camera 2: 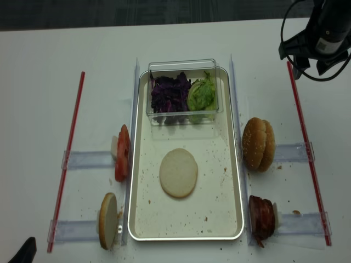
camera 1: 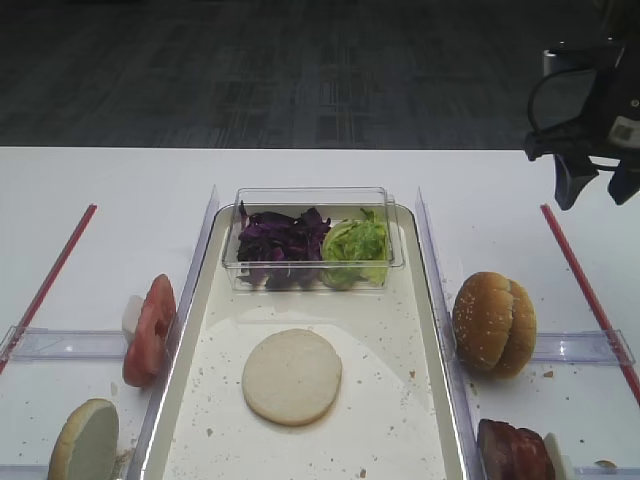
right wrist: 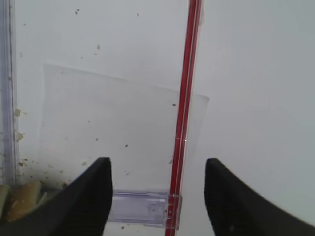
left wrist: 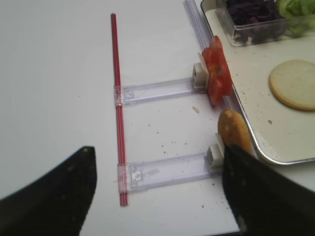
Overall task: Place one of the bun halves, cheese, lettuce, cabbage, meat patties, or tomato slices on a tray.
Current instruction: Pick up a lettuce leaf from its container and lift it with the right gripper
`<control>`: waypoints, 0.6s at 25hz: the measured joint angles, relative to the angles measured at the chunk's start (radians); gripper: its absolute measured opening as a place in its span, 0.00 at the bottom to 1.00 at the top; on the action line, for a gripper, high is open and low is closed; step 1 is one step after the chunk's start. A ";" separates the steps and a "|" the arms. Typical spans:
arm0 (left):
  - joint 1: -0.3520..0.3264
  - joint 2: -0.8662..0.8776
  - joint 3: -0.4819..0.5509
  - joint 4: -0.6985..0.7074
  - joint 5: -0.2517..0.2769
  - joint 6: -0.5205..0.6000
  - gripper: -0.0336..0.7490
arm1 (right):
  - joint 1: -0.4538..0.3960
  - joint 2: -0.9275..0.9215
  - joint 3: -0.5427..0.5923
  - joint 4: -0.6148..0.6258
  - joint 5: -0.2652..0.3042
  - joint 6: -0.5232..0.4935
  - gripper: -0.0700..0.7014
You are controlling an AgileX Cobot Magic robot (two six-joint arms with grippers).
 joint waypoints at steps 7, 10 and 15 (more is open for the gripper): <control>0.000 0.000 0.000 0.000 0.000 0.000 0.67 | 0.000 0.090 -0.058 0.015 0.000 0.002 0.67; 0.000 0.000 0.000 0.001 0.000 0.000 0.67 | 0.000 0.091 -0.059 0.015 -0.013 0.002 0.67; 0.000 0.000 0.000 0.001 0.000 0.000 0.67 | 0.000 0.091 -0.060 0.015 -0.016 -0.006 0.67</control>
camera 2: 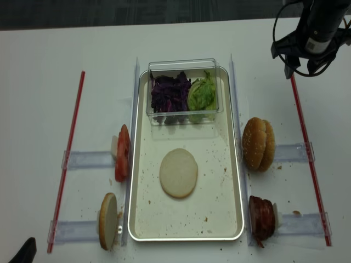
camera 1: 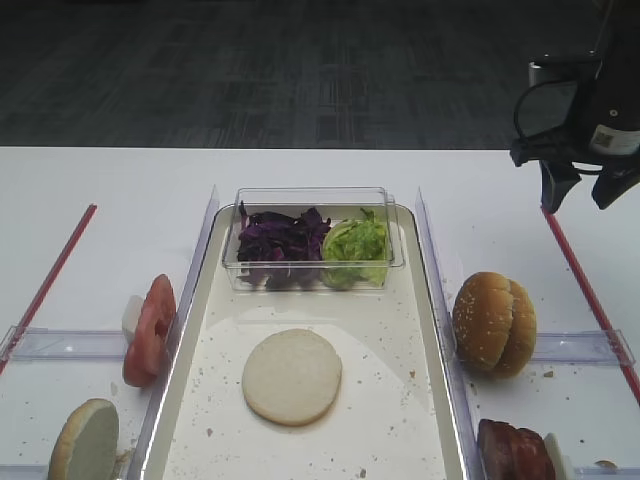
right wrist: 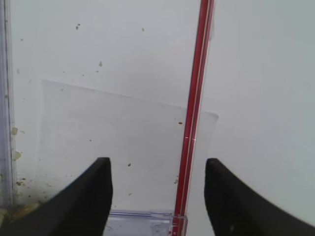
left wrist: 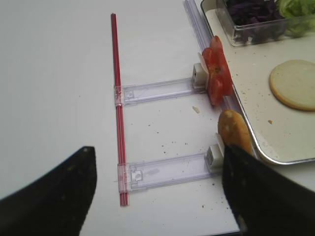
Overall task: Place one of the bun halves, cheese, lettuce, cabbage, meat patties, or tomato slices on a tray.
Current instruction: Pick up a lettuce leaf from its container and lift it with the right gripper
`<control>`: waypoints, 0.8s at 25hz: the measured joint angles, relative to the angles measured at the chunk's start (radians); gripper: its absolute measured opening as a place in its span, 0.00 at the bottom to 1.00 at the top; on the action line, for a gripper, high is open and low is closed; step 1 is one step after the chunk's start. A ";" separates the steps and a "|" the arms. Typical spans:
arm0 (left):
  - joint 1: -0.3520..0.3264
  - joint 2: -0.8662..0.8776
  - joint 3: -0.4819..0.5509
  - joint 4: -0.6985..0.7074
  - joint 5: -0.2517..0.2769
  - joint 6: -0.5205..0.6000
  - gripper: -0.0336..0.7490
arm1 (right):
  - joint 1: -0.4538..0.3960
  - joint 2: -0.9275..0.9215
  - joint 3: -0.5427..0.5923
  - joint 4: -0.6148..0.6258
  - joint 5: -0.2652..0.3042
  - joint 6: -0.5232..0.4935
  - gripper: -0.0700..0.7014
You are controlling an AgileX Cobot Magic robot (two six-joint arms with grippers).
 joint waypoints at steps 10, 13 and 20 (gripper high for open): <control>0.000 0.000 0.000 0.000 0.000 0.000 0.67 | 0.000 0.000 0.000 0.022 0.002 0.000 0.67; 0.000 0.000 0.000 0.000 0.000 0.000 0.67 | 0.000 0.000 0.000 0.033 0.000 0.000 0.67; 0.000 0.000 0.000 0.000 0.000 0.000 0.67 | 0.039 0.016 -0.055 0.037 0.012 0.000 0.67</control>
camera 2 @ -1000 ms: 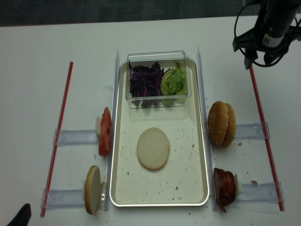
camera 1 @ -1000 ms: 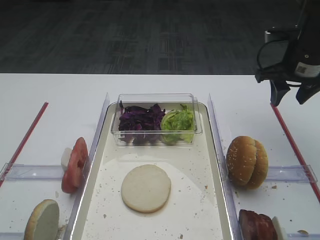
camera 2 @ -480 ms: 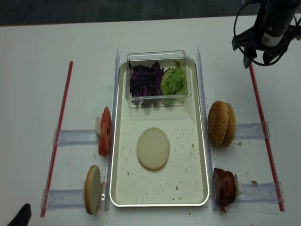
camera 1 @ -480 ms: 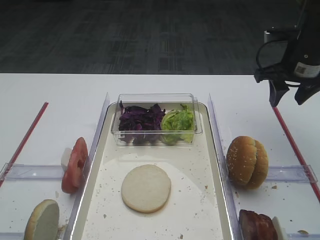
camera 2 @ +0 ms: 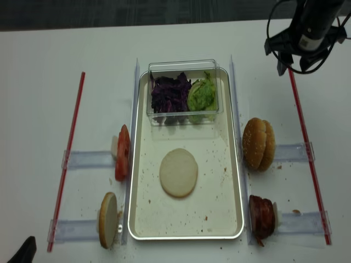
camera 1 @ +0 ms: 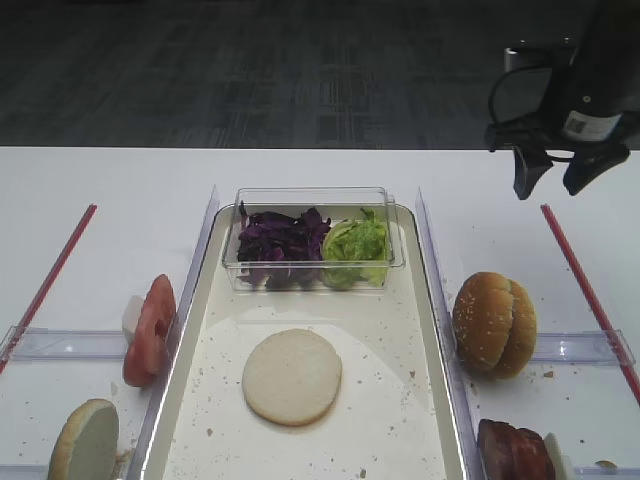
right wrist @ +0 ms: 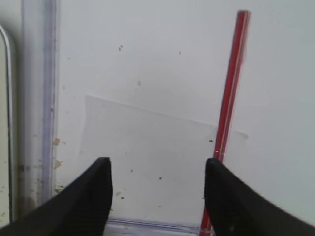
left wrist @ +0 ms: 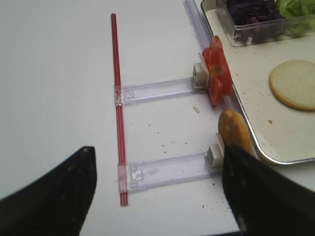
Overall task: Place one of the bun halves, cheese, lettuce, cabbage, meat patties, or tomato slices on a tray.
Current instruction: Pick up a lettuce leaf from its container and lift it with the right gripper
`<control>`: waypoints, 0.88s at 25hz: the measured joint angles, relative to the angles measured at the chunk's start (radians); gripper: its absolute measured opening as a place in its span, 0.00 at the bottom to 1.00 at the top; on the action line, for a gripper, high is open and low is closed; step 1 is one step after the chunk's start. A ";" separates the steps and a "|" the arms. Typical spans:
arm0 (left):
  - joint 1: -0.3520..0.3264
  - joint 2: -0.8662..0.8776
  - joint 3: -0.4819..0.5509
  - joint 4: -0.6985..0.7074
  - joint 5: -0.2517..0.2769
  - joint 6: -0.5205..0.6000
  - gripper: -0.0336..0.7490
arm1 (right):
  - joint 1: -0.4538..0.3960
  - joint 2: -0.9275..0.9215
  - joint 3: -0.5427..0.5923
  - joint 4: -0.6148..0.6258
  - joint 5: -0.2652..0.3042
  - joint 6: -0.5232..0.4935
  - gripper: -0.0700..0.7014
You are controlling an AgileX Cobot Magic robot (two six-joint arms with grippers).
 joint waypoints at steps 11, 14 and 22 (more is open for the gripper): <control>0.000 0.000 0.000 0.000 0.000 0.000 0.67 | 0.123 0.165 -0.285 0.010 0.143 0.022 0.67; 0.000 0.000 0.000 0.000 0.000 0.000 0.67 | 0.162 0.199 -0.336 0.016 0.145 0.030 0.67; 0.000 0.000 0.000 0.000 0.000 0.000 0.67 | 0.270 0.262 -0.405 0.024 0.151 0.047 0.67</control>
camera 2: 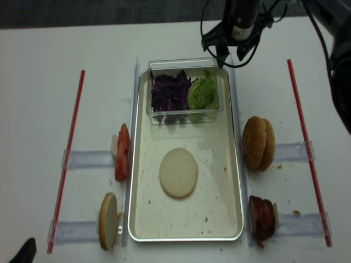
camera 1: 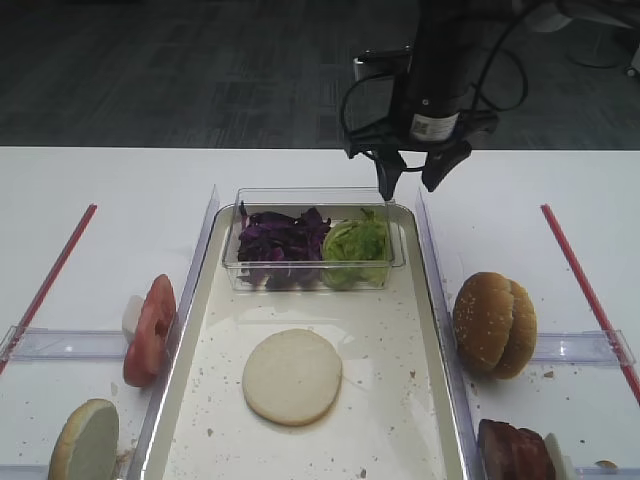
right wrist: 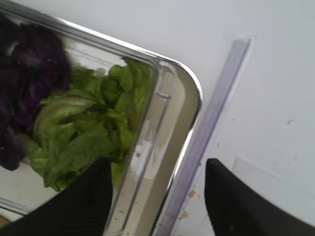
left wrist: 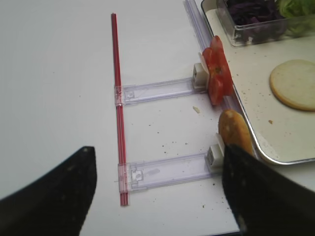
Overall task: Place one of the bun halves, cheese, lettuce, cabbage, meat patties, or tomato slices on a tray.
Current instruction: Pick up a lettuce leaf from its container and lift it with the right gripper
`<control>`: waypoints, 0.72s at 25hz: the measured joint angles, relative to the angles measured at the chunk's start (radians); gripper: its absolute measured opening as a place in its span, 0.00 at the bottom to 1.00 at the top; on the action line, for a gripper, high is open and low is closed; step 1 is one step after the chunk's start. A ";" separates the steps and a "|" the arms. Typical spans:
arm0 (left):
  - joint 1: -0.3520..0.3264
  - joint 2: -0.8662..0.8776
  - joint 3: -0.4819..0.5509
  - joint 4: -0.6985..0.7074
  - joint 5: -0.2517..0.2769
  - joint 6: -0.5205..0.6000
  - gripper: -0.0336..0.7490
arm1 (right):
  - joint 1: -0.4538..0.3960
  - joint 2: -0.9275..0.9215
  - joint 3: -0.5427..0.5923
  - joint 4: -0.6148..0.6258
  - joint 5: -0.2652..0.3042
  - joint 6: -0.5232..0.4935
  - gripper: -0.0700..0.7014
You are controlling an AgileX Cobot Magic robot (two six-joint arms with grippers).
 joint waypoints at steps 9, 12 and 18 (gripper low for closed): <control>0.000 0.000 0.000 0.000 0.000 0.000 0.67 | 0.091 0.032 -0.008 0.004 0.000 0.000 0.67; 0.002 0.000 0.000 0.000 0.000 0.000 0.67 | 0.115 0.036 -0.011 0.010 0.000 0.000 0.67; 0.004 0.000 0.000 0.000 0.000 0.000 0.67 | 0.137 0.049 -0.015 0.010 0.000 0.000 0.67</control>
